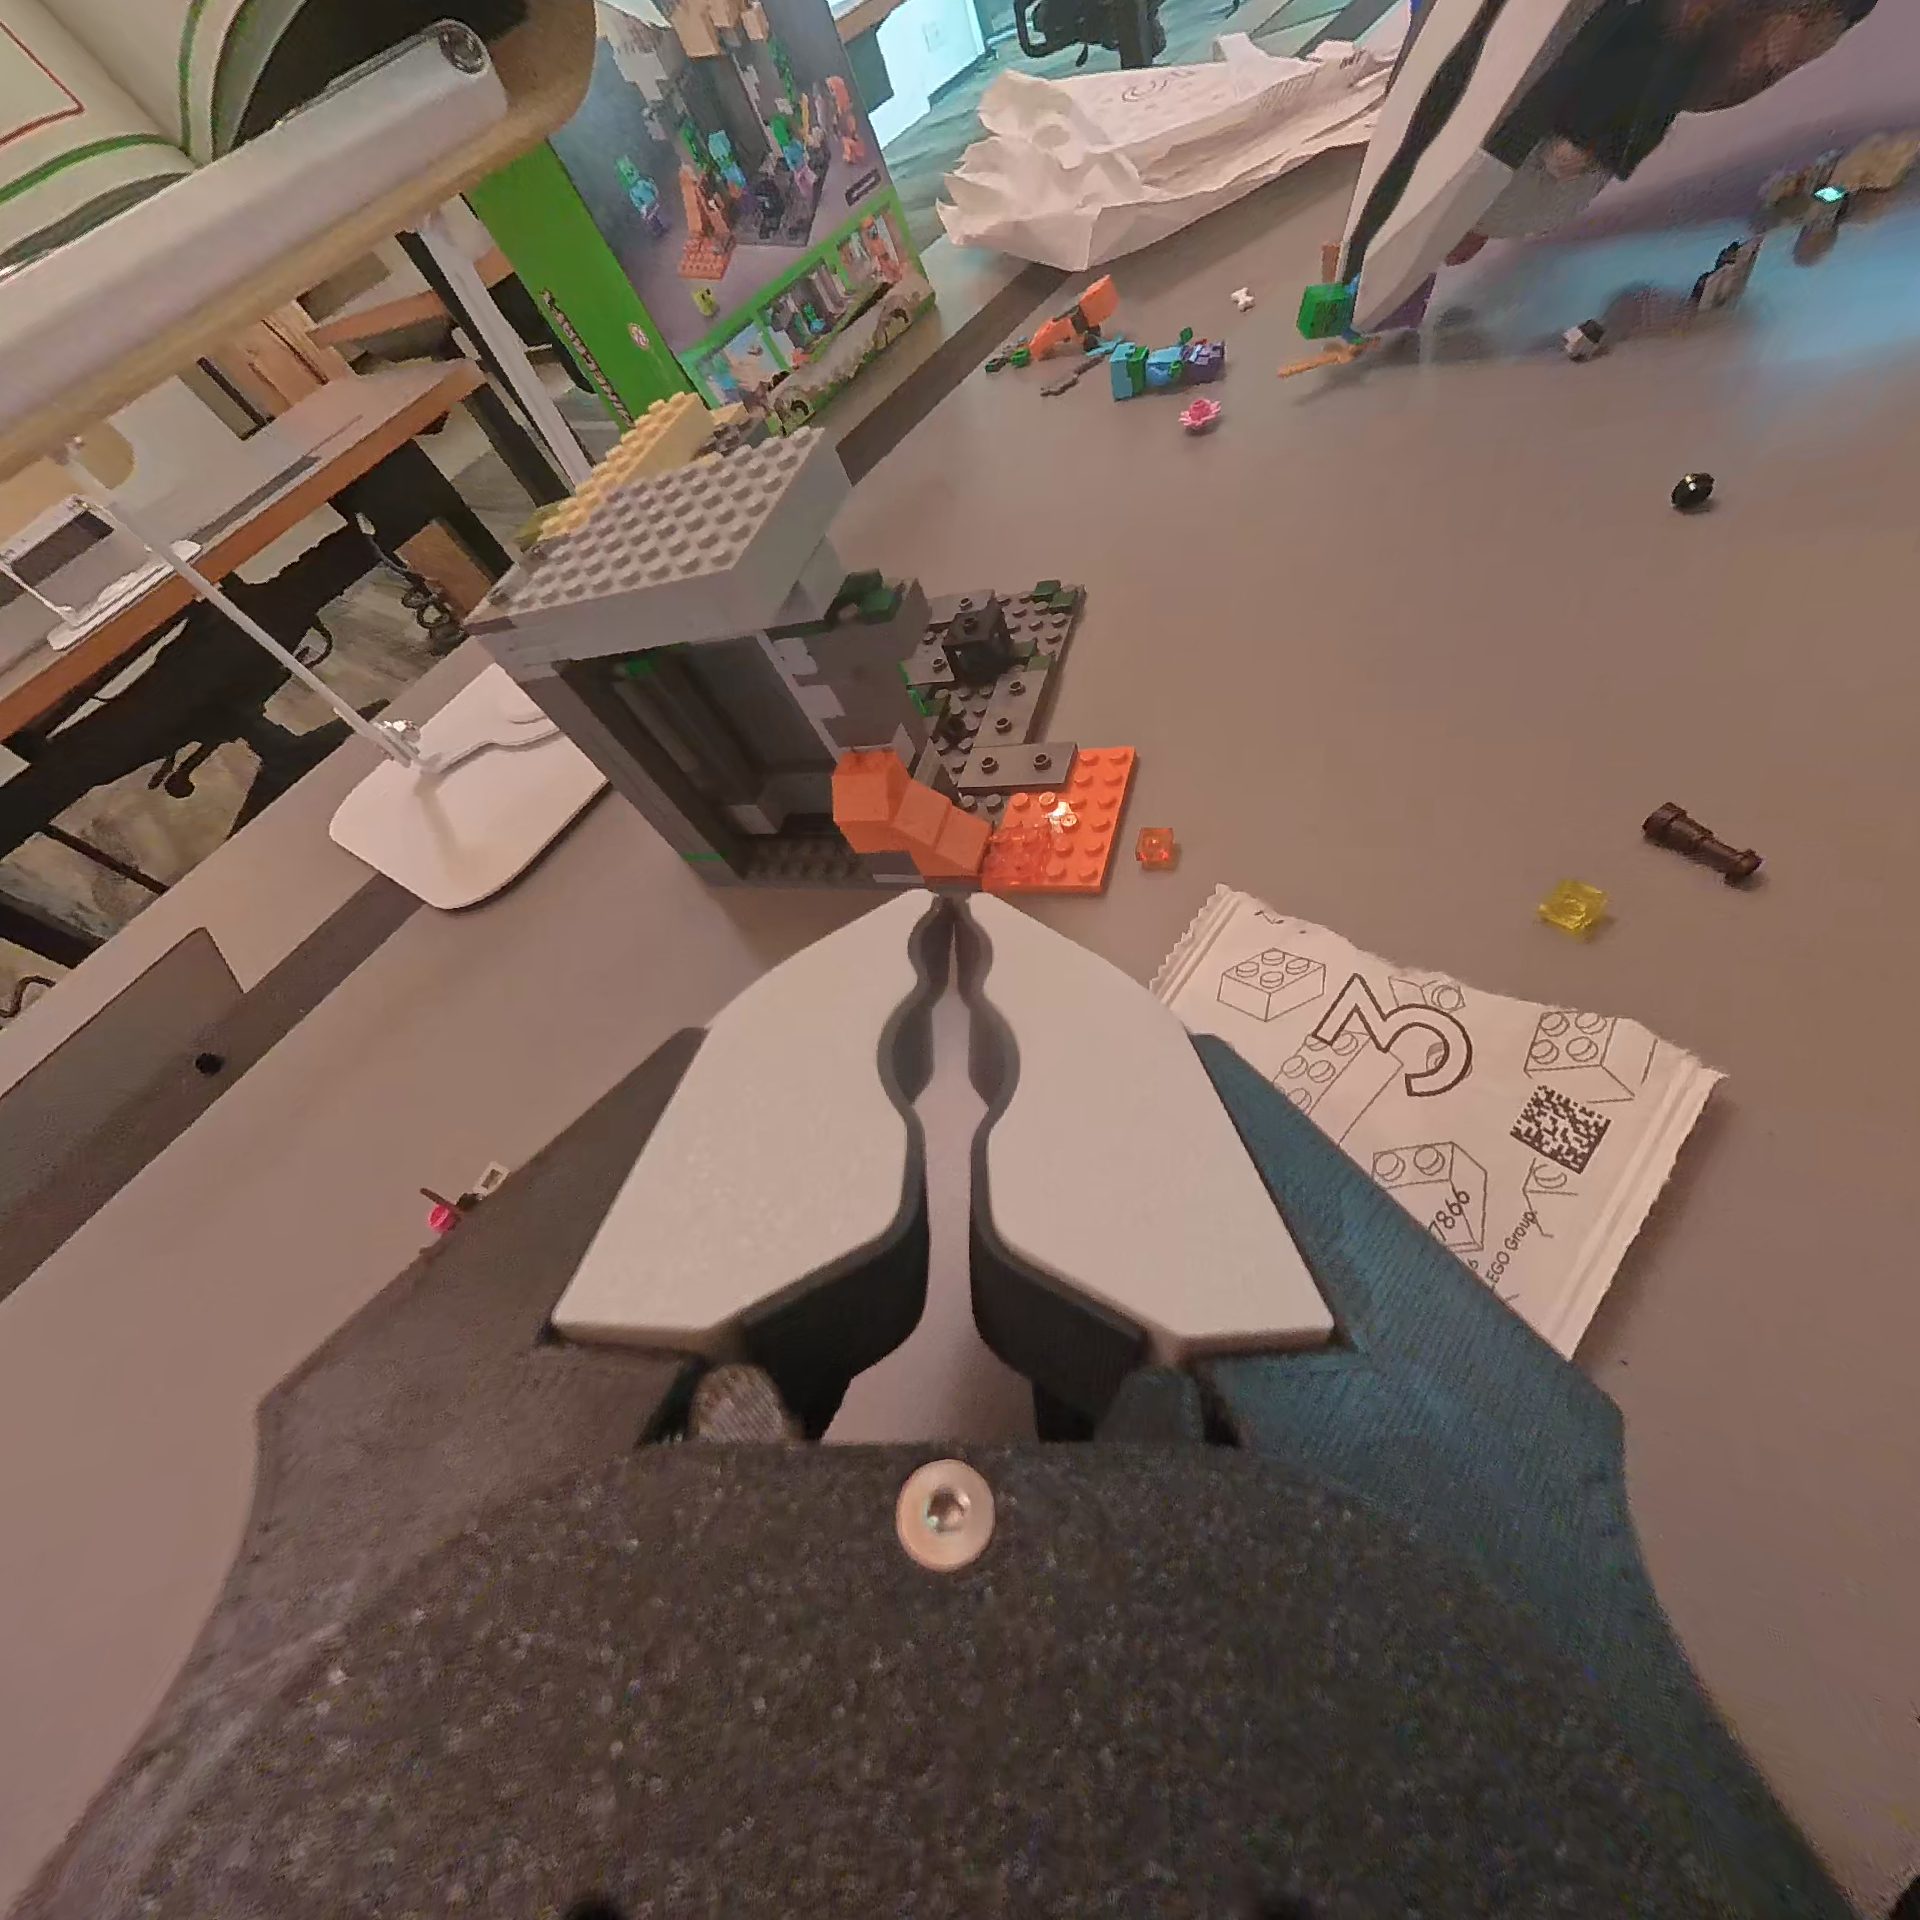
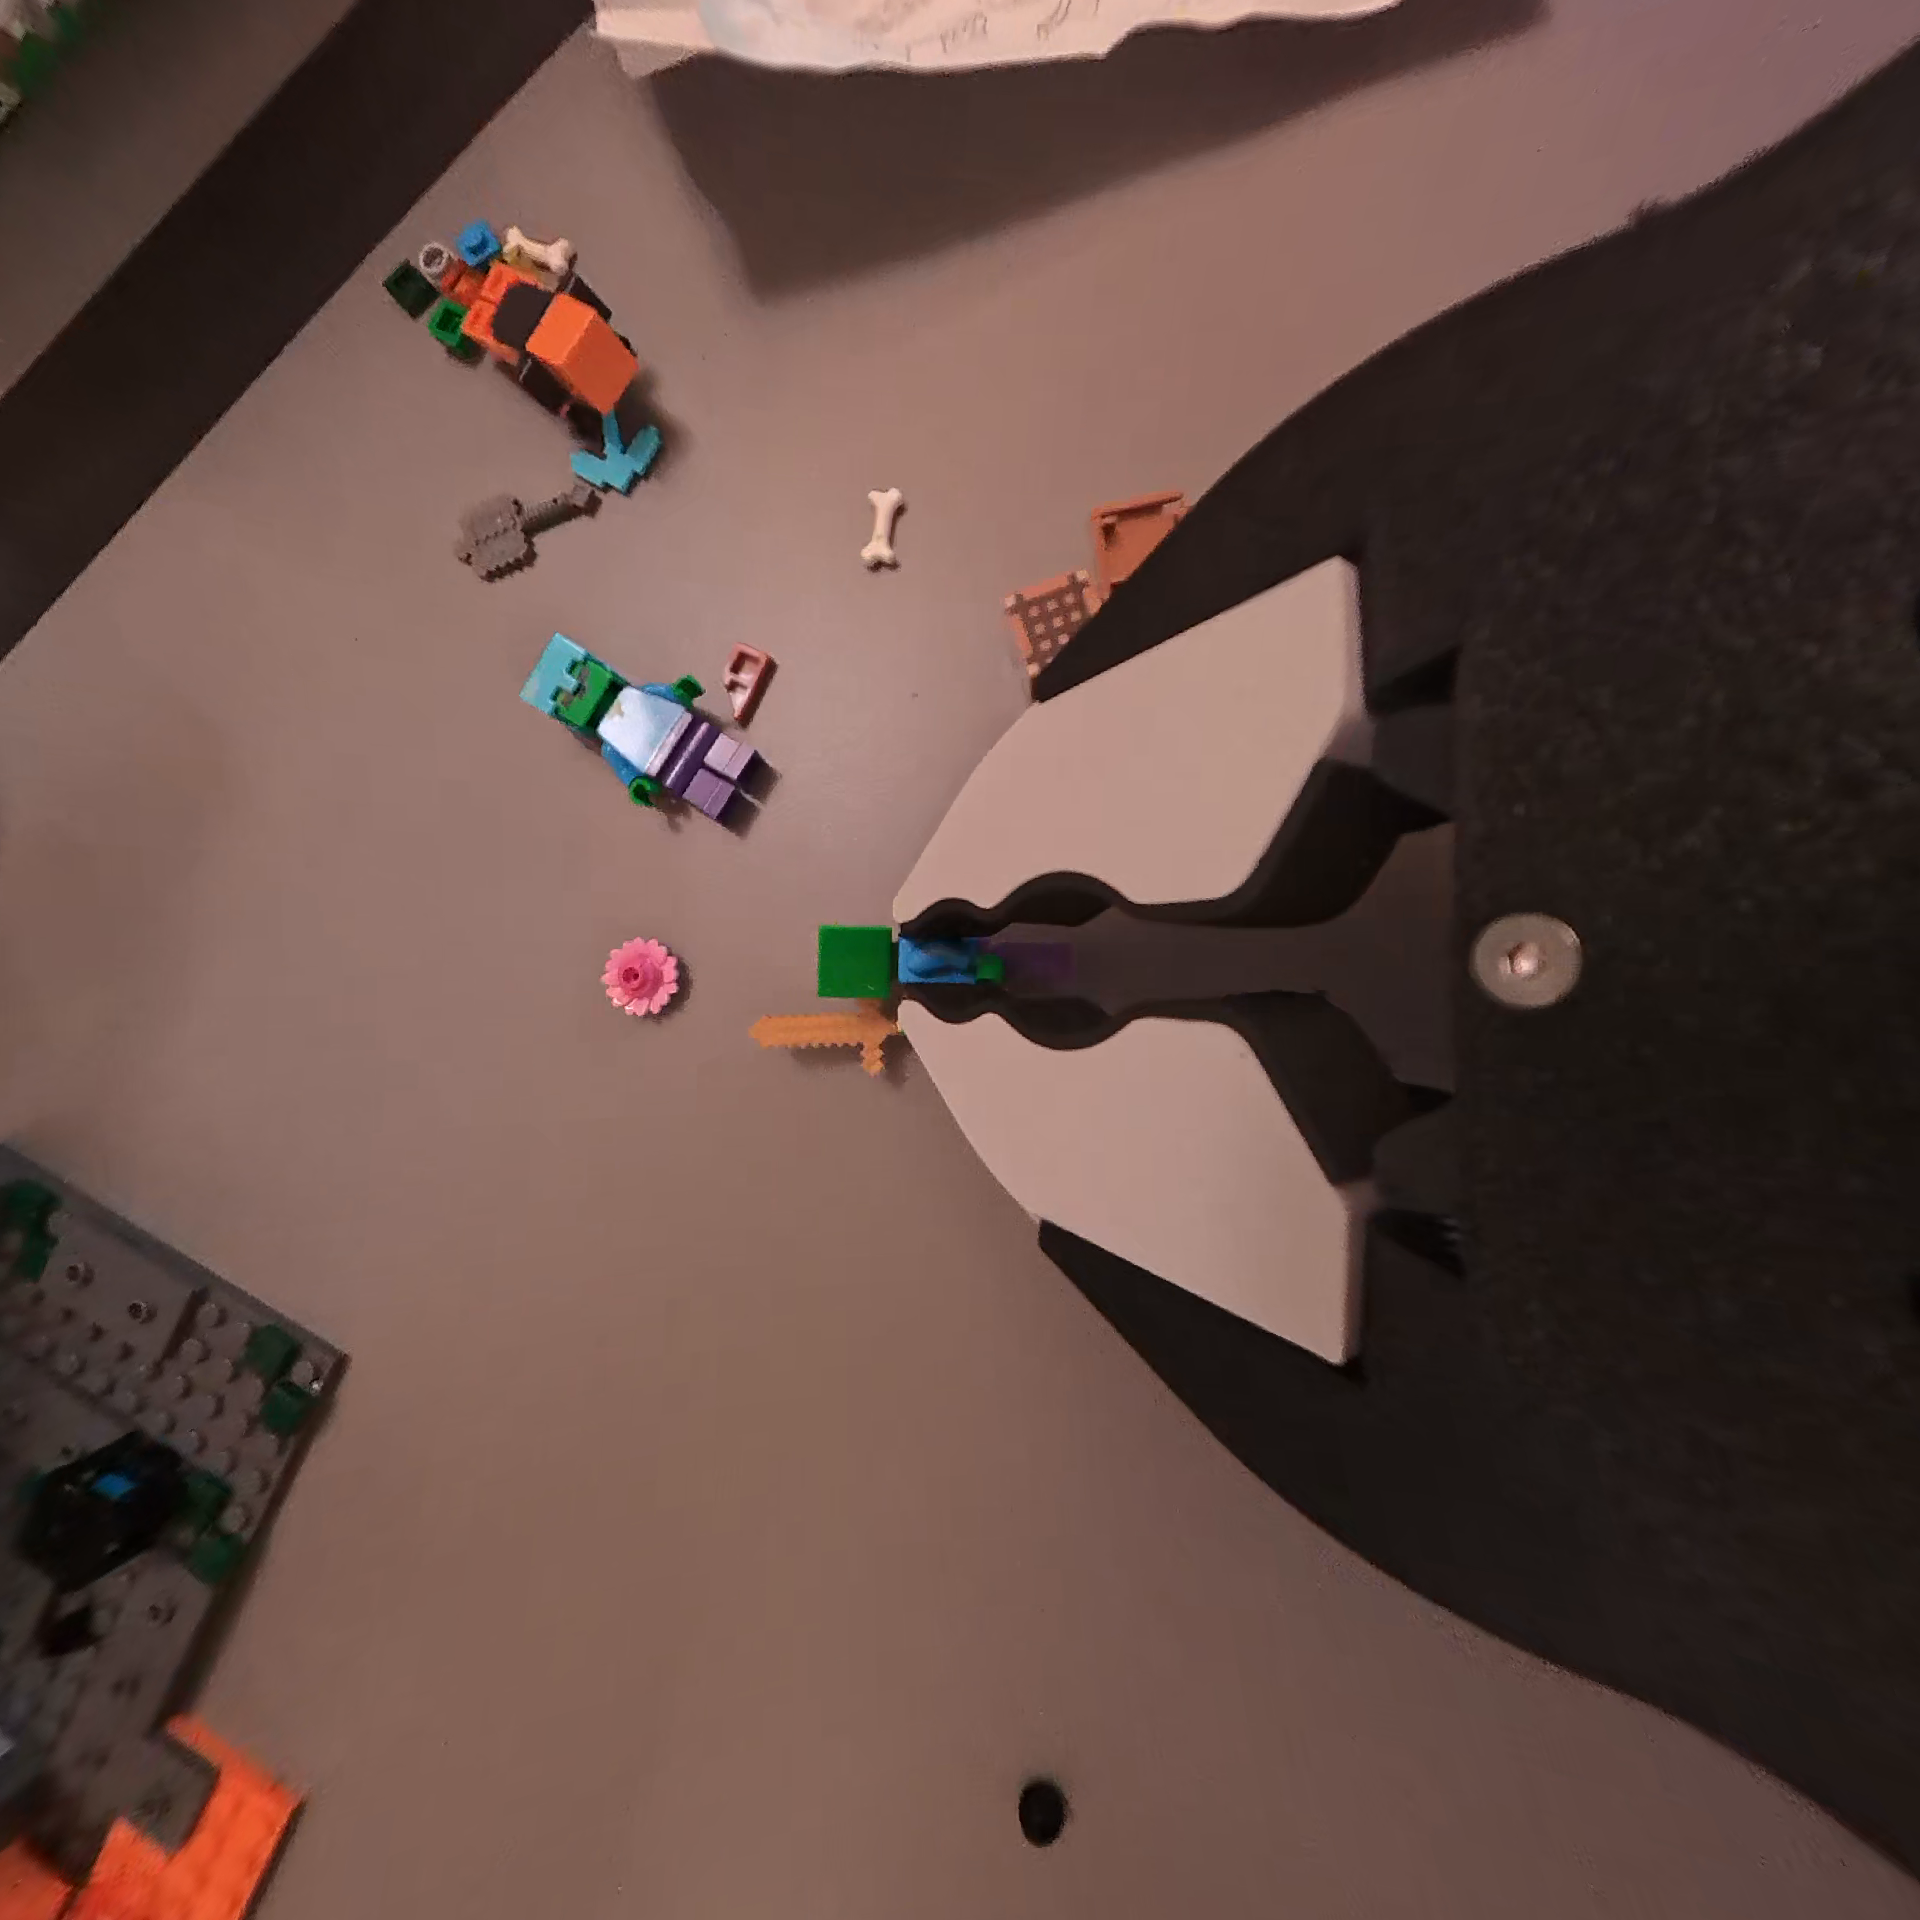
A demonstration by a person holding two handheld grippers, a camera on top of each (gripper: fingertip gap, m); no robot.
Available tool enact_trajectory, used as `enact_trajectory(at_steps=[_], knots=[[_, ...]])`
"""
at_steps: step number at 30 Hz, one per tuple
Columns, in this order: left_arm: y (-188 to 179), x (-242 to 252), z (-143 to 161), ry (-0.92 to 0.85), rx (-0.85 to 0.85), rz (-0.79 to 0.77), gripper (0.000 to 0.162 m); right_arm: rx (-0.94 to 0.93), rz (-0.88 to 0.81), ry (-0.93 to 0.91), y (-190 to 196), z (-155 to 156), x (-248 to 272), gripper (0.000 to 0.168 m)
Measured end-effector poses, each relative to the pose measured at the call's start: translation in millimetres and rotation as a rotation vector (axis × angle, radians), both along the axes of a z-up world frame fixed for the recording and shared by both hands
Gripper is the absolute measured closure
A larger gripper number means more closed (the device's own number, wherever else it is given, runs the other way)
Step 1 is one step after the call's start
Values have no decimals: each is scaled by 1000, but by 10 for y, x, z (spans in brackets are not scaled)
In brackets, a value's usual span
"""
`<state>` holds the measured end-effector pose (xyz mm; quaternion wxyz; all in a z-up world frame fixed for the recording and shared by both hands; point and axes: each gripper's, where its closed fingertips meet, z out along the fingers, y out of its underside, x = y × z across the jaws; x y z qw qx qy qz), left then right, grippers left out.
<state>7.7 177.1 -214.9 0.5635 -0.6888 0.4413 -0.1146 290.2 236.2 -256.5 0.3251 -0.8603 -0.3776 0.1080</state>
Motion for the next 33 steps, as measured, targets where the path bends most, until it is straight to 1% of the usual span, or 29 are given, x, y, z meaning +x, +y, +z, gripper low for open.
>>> enact_trajectory(at_steps=[4,8,13,16,19,22,27,29,30,33], knots=[[0,0,-3,6,7,2,162,-5,5,30,-2,0,-85,160],[-13,10,-8,11,14,-7,161,-9,55,151,-90,122,-313,160],[-38,18,50,-26,30,-29,157,-21,141,373,-333,395,-751,161],[-57,37,84,-45,41,-44,156,-26,210,442,-515,494,-1014,161],[-79,63,104,-50,54,-57,156,-44,274,481,-665,525,-1220,161],[-89,73,93,-41,56,-63,156,-48,295,451,-714,447,-1311,161],[-101,89,69,-20,63,-69,156,0,277,235,-682,155,-1228,160],[-106,98,53,-6,65,-73,156,2,278,219,-701,127,-1232,156],[-106,102,46,-1,66,-74,156,8,276,222,-702,133,-1237,151],[-107,105,34,7,66,-75,156,34,260,227,-665,176,-1204,146]])
